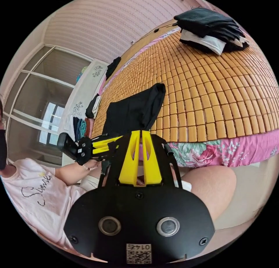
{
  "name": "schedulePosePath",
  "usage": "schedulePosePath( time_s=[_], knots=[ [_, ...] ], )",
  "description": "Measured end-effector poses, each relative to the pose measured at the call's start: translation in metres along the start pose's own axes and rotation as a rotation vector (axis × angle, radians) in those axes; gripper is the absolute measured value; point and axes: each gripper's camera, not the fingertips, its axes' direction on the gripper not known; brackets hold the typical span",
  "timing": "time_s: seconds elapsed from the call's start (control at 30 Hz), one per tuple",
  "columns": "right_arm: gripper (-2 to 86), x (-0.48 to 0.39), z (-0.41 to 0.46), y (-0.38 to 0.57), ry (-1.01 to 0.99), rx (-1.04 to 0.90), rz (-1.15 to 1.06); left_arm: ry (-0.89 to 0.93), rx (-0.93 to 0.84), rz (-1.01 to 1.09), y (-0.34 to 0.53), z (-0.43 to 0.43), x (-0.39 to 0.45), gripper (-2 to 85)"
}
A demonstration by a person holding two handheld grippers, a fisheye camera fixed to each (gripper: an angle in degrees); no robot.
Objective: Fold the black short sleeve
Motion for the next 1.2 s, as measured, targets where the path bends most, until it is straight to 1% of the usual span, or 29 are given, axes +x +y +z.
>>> schedulePosePath(
  time_s=[0.07, 0.13, 0.17, 0.3, 0.33, 0.4, 0.47, 0.57, 0.63, 0.7, 0.77, 0.83, 0.93, 1.03, 1.13, 1.2],
  knots=[
    [8.6, 0.035, -0.001, 0.005, 0.058, 0.029, 0.122, -0.021, 0.012, 0.014, 0.005, -0.008, 0.006, -0.4],
    [11.2, 0.056, 0.006, 0.008, 0.025, 0.033, 0.202, -0.022, 0.02, 0.017, 0.011, -0.016, 0.01, -0.5],
    [11.8, 0.066, 0.014, 0.008, -0.016, 0.033, 0.235, -0.015, 0.032, 0.009, 0.015, -0.022, 0.011, -0.6],
    [11.8, 0.084, 0.028, 0.004, -0.073, 0.088, 0.279, 0.042, 0.053, -0.031, 0.028, -0.04, 0.009, -0.7],
    [11.3, 0.09, 0.03, 0.001, -0.112, 0.118, 0.302, 0.047, 0.053, -0.032, 0.03, -0.042, 0.009, -0.7],
    [9.2, 0.097, 0.031, -0.003, -0.128, 0.155, 0.322, 0.052, 0.059, -0.026, 0.036, -0.05, 0.009, -0.7],
    [3.5, 0.106, 0.029, -0.005, -0.135, 0.198, 0.345, 0.059, 0.064, -0.024, 0.04, -0.054, 0.007, -0.7],
    [1.6, 0.108, 0.012, 0.0, -0.177, 0.247, 0.314, 0.072, 0.092, -0.021, 0.042, -0.061, 0.003, -0.8],
    [1.1, 0.107, -0.007, 0.005, -0.171, 0.28, 0.298, 0.106, 0.132, -0.024, 0.04, -0.066, 0.0, -0.8],
    [0.8, 0.102, -0.034, 0.011, -0.166, 0.335, 0.266, 0.171, 0.209, -0.023, 0.033, -0.073, -0.001, -0.9],
    [0.6, 0.09, -0.074, 0.016, -0.127, 0.391, 0.22, 0.219, 0.283, -0.033, 0.029, -0.079, -0.002, -0.9],
    [0.5, 0.075, -0.098, 0.012, -0.081, 0.404, 0.182, 0.269, 0.354, -0.077, 0.027, -0.085, -0.009, -0.9],
    [0.5, 0.045, -0.112, -0.008, -0.036, 0.362, 0.12, 0.299, 0.43, -0.184, 0.036, -0.097, -0.033, -0.9],
    [0.6, 0.009, -0.083, -0.042, -0.023, 0.252, 0.034, 0.255, 0.448, -0.314, 0.063, -0.111, -0.067, -0.8],
    [0.9, -0.028, -0.021, -0.078, 0.005, 0.12, -0.026, 0.182, 0.386, -0.444, 0.1, -0.118, -0.102, -0.6],
    [1.4, -0.05, 0.021, -0.096, 0.039, 0.063, -0.054, 0.12, 0.288, -0.553, 0.129, -0.114, -0.127, 0.1]
  ],
)
